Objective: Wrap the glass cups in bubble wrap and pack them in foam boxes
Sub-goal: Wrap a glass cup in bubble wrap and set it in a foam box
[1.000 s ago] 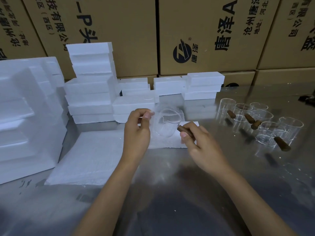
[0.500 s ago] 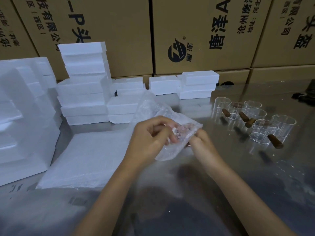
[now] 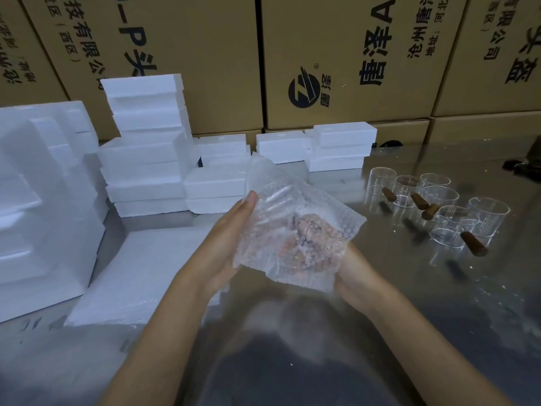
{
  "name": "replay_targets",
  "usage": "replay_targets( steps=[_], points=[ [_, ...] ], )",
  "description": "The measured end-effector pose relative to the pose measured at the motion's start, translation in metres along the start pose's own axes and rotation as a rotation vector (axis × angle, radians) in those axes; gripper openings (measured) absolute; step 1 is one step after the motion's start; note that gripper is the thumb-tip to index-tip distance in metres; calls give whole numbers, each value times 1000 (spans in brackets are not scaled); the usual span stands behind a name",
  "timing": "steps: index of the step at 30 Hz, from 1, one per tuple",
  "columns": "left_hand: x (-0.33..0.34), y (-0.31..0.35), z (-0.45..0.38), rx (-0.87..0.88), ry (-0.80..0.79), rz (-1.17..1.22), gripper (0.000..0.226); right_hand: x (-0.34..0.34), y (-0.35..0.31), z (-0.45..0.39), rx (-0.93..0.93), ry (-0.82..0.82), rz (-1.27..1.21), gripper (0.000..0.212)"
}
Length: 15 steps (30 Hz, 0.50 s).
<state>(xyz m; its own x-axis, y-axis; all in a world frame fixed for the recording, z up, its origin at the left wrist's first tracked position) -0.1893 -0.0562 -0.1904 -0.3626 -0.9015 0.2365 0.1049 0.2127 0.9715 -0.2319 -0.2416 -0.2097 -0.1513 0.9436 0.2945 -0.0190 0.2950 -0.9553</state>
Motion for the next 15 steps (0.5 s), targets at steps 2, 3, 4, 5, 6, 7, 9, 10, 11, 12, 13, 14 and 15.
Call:
replay_targets(
  steps=[2,3,4,5,6,7,9,10,11,12,13,14,15],
  points=[
    [10,-5,-1,7,-48,27,60,-2,4,1,-9,-39,-47,36],
    [14,-7,-1,10,-54,31,54,-3,5,1,-24,-43,-41,35],
    [16,-10,-2,17,-63,46,48,-3,5,1,-35,-49,-26,32],
    [18,-11,-2,25,-79,69,45,-3,5,1,-39,-49,-9,30],
    [19,-12,-2,35,-79,84,49,-3,4,1,-43,-57,7,33],
    [19,-11,-1,51,-57,77,57,-2,3,1,-39,-63,21,40],
    [15,-7,-1,106,-6,-14,73,-2,3,2,-22,-54,53,53],
    [14,-6,-1,130,-1,-56,77,-1,3,3,-30,-54,67,59],
    [12,-5,0,144,-7,-73,79,-2,4,3,-41,-64,73,66],
    [10,-5,1,143,-34,-49,80,-2,4,3,-42,-70,64,71],
    [9,-5,1,128,-80,16,79,-2,5,4,-44,-75,58,69],
    [8,-4,2,110,-131,98,78,-2,4,5,-51,-78,63,60],
    [7,-4,4,94,-173,168,74,-1,3,6,-61,-76,79,49]
  ],
)
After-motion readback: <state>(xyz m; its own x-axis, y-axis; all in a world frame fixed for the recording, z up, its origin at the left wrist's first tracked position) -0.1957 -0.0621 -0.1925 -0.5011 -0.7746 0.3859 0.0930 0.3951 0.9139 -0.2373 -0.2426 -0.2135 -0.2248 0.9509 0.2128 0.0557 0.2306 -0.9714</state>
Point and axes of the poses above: each hand's wrist, its own z-axis away from the middle knuckle, its own x-axis out of the palm, y = z × x, the point moved 1 cm from there along -z, towards the middle knuckle, and after that the axes turned 1 degree about x, right-handed, at the moved point
